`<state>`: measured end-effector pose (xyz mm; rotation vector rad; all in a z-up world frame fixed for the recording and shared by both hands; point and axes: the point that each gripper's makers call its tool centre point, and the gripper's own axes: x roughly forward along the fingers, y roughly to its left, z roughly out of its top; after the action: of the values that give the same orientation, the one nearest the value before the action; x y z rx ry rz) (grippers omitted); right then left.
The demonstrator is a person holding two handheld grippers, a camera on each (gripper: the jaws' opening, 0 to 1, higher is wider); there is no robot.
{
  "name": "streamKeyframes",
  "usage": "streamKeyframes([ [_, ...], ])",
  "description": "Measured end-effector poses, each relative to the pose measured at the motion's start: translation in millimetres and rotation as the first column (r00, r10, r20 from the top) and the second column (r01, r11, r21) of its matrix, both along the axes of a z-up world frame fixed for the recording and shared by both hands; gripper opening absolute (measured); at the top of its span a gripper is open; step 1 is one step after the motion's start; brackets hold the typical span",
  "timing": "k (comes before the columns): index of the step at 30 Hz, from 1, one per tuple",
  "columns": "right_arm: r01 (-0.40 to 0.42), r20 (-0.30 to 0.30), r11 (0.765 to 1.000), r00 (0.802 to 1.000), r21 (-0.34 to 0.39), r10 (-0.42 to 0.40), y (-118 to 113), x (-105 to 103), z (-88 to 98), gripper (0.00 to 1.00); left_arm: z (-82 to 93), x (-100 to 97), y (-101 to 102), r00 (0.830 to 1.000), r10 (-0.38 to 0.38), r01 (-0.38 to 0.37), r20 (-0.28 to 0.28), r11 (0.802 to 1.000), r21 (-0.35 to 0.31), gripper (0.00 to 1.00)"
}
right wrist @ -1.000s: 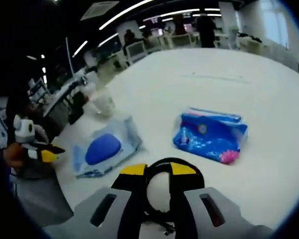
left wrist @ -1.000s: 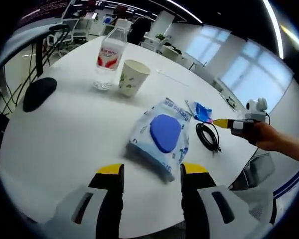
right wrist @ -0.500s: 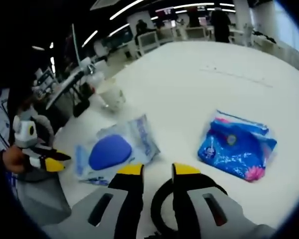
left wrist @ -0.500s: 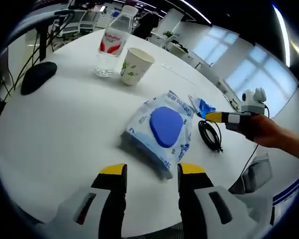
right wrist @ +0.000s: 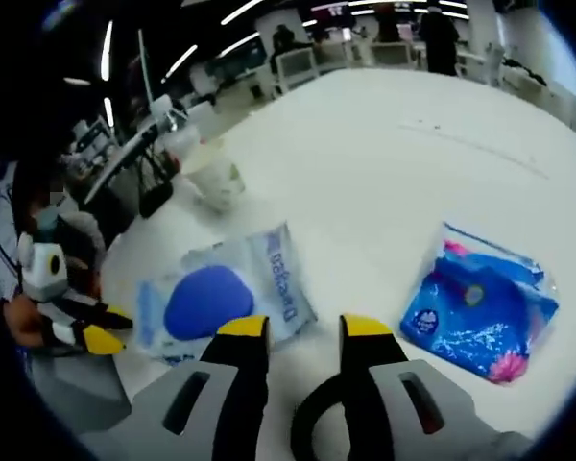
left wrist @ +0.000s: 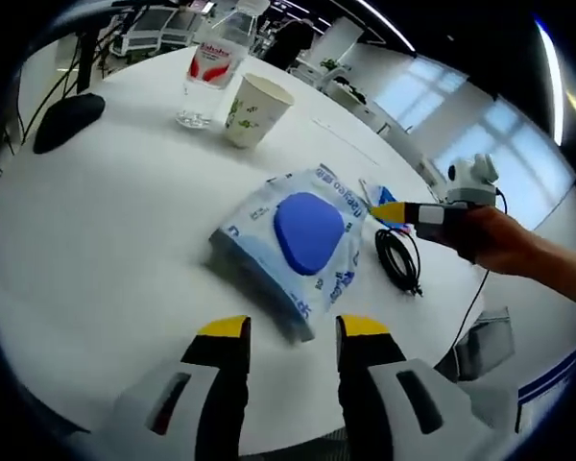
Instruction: Arrange the tabletop items into an orderly group along one side of the table until the central work area is clear of visible clutter.
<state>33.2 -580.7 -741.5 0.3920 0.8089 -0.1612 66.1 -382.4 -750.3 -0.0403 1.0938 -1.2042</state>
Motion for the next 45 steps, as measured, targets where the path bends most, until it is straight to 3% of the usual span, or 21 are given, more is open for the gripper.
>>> streamKeyframes([
  [9,0.004,-0.013,1.000,1.000,0.023,-0.004,3,7,-8.9,0.24,-4.8,-4.9,-9,1.000,-0.019,0.019,-0.015,1.000,0.012,0.29],
  [11,0.000,-0.017,1.000,1.000,0.020,0.000,5,8,-9.5,0.20,-7.2,-7.7,-9,0.999,-0.037,0.037,-0.005,0.999,0.025,0.27],
  [15,0.015,-0.036,1.000,0.999,0.014,-0.015,7,4,-11.4,0.09,-13.8,-11.7,-8,0.998,-0.068,0.067,0.011,0.996,0.057,0.11],
  [20,0.037,0.013,0.998,0.999,0.047,-0.038,10,1,-2.1,0.03,-15.1,-9.9,-9,0.998,-0.059,0.059,0.005,0.997,0.057,0.08],
  [37,0.086,0.061,0.994,0.994,0.068,-0.090,42,-42,15.1,0.00,-10.6,17.7,-3,0.999,0.001,-0.002,0.038,0.999,0.045,0.05],
  [45,0.123,0.056,0.985,0.990,0.124,-0.131,70,-56,6.1,0.00,-11.4,45.7,2,0.997,0.038,-0.041,0.065,0.998,0.049,0.03],
])
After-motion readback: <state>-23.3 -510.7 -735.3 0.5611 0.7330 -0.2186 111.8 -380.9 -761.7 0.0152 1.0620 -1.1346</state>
